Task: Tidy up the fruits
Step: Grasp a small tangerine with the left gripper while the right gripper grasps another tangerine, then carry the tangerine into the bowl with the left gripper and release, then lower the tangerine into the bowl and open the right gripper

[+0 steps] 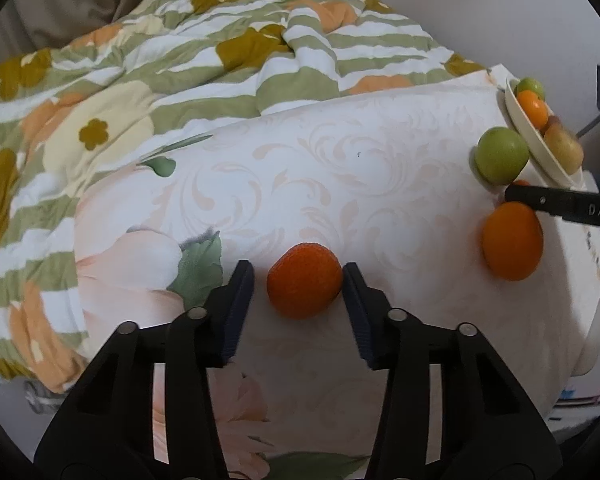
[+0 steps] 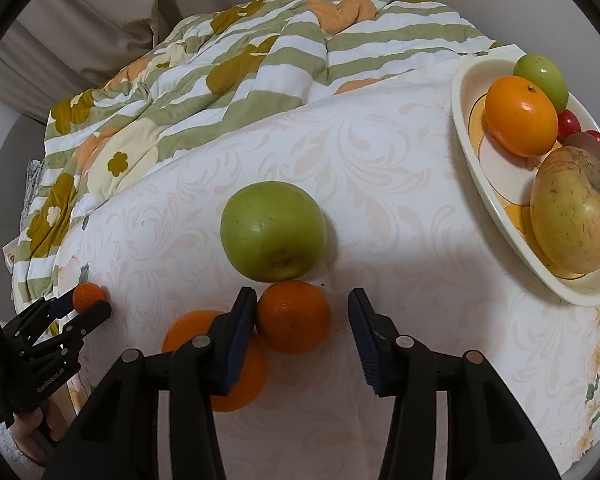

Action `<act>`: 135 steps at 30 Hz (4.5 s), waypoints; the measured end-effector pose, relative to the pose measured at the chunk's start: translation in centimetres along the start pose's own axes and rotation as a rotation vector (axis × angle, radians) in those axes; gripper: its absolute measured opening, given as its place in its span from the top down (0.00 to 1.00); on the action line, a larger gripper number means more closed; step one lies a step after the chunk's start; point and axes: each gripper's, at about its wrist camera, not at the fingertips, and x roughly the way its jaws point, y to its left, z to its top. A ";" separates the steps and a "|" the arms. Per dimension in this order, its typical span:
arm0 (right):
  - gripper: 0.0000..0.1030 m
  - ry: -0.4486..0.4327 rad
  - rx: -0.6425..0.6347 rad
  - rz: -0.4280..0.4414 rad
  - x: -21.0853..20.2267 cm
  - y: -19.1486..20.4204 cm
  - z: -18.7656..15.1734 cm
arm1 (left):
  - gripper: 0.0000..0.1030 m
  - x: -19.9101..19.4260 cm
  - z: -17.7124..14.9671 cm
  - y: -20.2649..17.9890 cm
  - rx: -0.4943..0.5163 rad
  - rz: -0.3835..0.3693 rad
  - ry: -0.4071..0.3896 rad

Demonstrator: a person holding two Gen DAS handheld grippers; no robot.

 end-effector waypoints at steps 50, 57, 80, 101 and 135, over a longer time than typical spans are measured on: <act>0.66 -0.193 -0.084 0.070 -12.4 -6.8 0.5 | 0.59 -10.2 5.4 -11.3 -0.002 -0.002 -0.200; 0.66 -0.215 -0.111 0.069 -14.5 -12.2 2.1 | 0.59 -9.7 8.2 -18.1 -0.009 -0.021 -0.228; 0.66 -0.160 -0.175 0.105 -12.8 -25.1 6.3 | 0.59 1.1 14.6 -30.5 -0.060 -0.041 -0.121; 0.66 -0.150 -0.153 0.110 -10.9 -25.7 5.5 | 0.00 2.5 15.1 -29.3 -0.045 0.016 -0.093; 0.09 -0.260 -0.444 0.102 -9.0 -24.9 5.0 | 0.00 -4.7 5.2 -25.5 -0.217 0.146 -0.097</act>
